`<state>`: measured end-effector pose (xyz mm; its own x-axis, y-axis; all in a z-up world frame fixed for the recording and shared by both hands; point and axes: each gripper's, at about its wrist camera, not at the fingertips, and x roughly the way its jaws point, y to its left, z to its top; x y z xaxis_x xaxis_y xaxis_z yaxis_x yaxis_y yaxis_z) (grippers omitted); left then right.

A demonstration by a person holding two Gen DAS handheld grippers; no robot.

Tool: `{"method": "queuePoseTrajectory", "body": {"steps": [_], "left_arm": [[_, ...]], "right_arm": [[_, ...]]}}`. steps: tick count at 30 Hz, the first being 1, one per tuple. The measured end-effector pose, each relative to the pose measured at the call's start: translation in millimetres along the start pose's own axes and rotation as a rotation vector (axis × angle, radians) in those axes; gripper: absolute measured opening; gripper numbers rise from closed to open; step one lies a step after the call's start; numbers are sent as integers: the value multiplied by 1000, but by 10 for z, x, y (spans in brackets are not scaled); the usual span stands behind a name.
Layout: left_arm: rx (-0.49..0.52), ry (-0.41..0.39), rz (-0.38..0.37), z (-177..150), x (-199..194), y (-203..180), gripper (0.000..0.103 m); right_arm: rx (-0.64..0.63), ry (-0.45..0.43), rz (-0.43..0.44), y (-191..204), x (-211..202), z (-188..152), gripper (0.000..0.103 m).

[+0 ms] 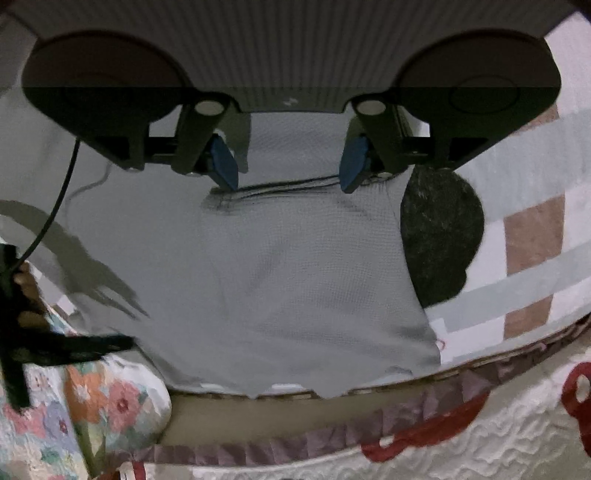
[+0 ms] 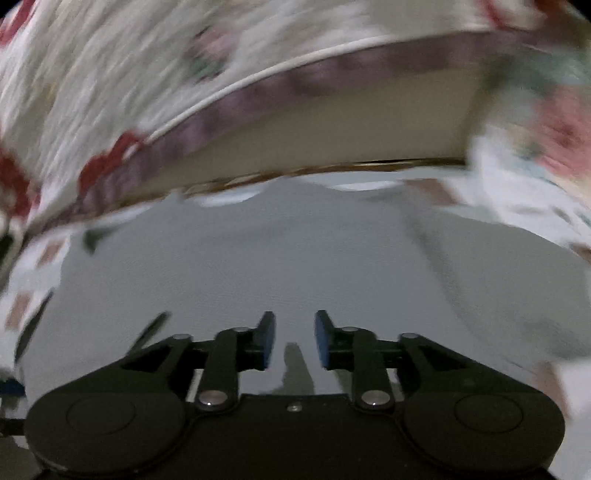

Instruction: Fold clothes

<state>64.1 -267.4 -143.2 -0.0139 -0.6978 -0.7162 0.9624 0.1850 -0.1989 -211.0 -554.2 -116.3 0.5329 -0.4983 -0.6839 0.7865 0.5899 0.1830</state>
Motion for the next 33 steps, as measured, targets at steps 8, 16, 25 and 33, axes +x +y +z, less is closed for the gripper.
{"method": "queuePoseTrajectory", "body": {"steps": [8, 16, 25, 33], "left_arm": [[38, -83, 12, 111, -29, -223, 61], [114, 42, 10, 629, 620, -1085, 62], [189, -24, -145, 1219, 1570, -2207, 62], [225, -17, -302, 1589, 2276, -2593, 62]], "right_arm": [[469, 60, -163, -1714, -544, -269, 52], [907, 73, -59, -2402, -315, -393, 55], [1079, -61, 70, -2584, 184, -206, 63], [768, -145, -22, -2705, 168, -6, 5]]}}
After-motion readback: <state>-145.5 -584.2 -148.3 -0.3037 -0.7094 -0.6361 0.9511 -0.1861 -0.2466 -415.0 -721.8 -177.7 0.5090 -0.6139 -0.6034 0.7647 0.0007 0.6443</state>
